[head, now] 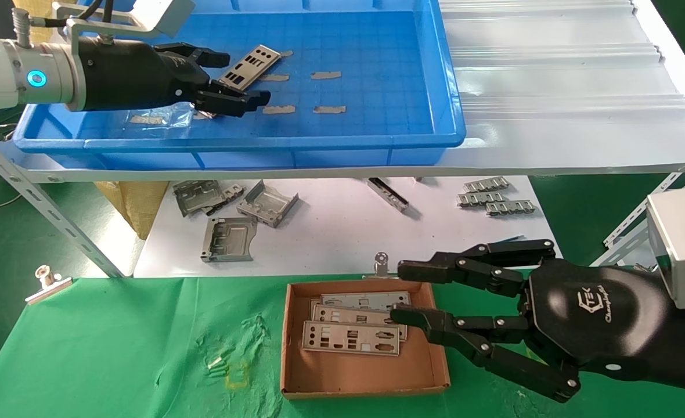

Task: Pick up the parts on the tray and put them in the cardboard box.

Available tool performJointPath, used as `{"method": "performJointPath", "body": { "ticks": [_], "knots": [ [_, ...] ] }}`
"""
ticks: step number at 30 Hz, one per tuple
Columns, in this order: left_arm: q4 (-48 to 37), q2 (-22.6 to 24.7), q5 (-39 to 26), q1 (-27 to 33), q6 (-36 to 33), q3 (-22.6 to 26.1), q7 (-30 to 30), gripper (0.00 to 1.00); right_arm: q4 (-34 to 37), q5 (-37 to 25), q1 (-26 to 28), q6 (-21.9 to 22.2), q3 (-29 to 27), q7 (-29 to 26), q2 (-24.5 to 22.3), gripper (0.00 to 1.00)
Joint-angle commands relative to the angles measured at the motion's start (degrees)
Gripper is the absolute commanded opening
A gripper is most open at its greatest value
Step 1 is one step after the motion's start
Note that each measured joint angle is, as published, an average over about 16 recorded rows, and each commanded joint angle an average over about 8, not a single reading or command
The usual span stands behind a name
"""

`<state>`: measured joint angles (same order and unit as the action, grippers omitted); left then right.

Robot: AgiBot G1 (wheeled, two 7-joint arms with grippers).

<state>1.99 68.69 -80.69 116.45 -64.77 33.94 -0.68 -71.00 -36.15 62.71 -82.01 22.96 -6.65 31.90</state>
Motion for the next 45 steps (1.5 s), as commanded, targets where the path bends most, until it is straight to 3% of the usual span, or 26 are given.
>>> {"method": "performJointPath", "body": {
  "ticks": [1,4,6,45],
  "knots": [
    [-0.5,0.2,0.1,0.1,0.4,0.0,-0.1,0.40,0.0,0.0,0.0,0.0,0.0,0.0,0.0,1.00],
    [-1.1,0.4,0.2,0.2,0.8,-0.1,0.2,0.07,0.0,0.0,0.0,0.0,0.0,0.0,0.0,1.00],
    [-1.4,0.5,0.2,0.1,1.1,-0.2,0.4,0.00,0.0,0.0,0.0,0.0,0.0,0.0,0.0,1.00],
    [-1.9,2.5,0.7,-1.3,12.3,-0.5,-0.4,0.00,0.0,0.0,0.0,0.0,0.0,0.0,0.0,1.00]
  ]
}}
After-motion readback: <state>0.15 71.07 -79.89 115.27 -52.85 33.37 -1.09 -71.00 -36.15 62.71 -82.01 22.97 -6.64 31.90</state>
